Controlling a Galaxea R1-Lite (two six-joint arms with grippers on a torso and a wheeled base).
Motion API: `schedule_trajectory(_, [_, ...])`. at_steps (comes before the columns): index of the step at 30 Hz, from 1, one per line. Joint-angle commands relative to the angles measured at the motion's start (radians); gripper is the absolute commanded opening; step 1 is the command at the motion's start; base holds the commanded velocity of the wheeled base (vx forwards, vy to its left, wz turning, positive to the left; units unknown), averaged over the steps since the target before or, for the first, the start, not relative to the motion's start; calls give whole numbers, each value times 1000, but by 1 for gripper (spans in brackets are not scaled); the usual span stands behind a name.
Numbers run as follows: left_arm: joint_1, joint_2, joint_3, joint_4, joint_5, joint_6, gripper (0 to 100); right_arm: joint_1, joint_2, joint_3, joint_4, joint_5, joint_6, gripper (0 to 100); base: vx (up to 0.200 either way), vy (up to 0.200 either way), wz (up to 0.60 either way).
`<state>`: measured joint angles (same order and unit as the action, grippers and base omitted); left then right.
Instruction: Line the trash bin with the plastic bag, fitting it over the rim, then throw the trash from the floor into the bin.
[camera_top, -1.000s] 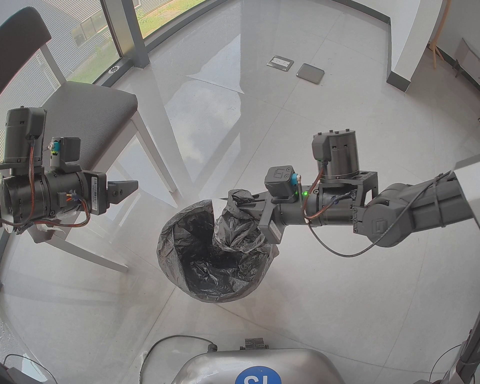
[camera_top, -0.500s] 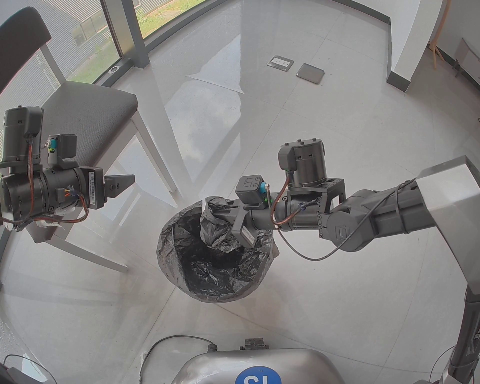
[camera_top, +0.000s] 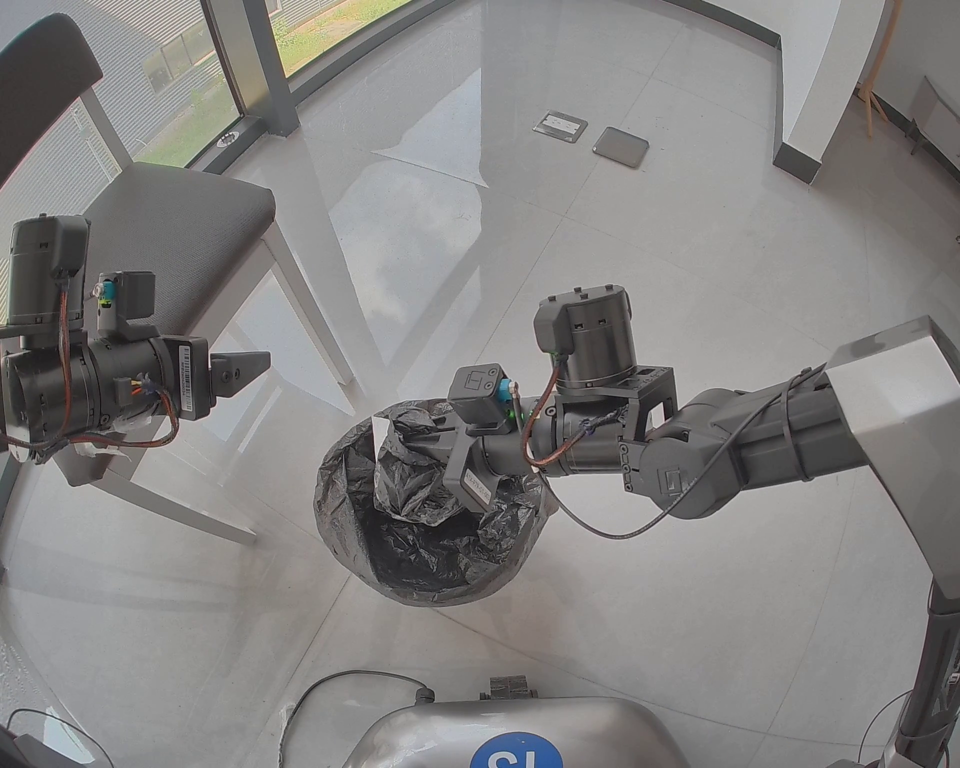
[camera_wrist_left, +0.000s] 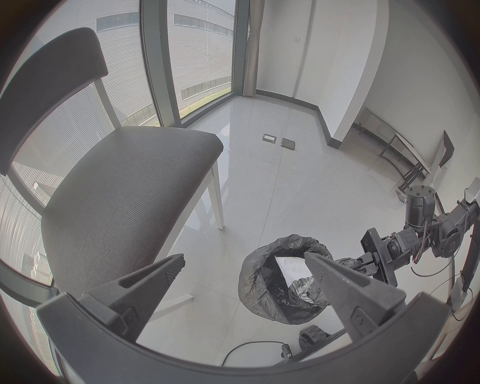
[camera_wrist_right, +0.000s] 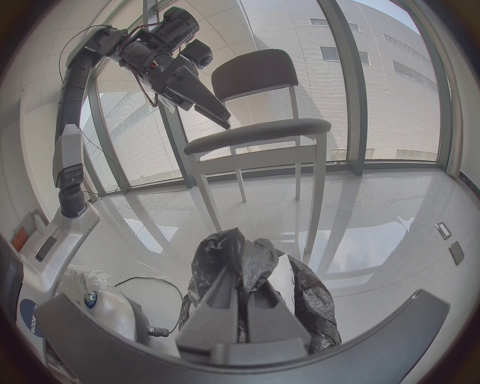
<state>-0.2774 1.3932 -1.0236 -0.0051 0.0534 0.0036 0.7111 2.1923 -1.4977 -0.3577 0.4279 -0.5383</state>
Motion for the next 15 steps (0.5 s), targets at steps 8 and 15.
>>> schedule_trajectory(8, [3, -31, 45, -1, 2, -2, 100, 1, -17, 60, -9, 0, -3, 0, 0, 0, 0])
schedule_trajectory(15, [9, -36, 36, -1, 0, -1, 100, 2, -36, 82, -12, 0, -3, 0, 0, 0, 0])
